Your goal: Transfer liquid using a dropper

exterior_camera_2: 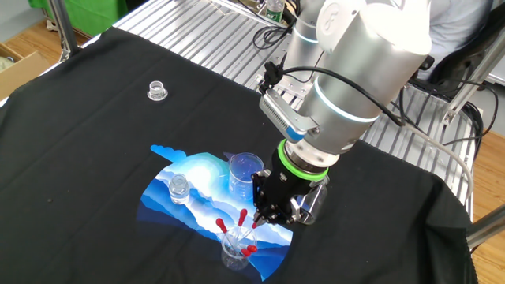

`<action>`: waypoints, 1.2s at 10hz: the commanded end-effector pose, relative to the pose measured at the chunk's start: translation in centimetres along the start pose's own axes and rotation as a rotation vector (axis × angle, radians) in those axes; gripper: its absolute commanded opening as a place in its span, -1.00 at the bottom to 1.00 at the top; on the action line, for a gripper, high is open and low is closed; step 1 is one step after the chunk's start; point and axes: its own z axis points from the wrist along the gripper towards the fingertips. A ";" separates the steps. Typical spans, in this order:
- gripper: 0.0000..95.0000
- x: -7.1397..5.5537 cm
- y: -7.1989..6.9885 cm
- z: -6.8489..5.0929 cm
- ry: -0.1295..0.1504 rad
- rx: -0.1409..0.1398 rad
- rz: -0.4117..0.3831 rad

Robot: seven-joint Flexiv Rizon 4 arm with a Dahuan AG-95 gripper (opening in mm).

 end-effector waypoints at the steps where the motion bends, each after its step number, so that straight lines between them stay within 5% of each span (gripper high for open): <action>1: -1.00 -0.1 -0.1 -0.3 0.006 0.002 -0.015; 6: -1.00 -1.2 -0.2 -2.5 0.035 0.003 -0.034; 12: -1.00 -2.1 -1.3 -6.2 0.184 -0.011 -0.047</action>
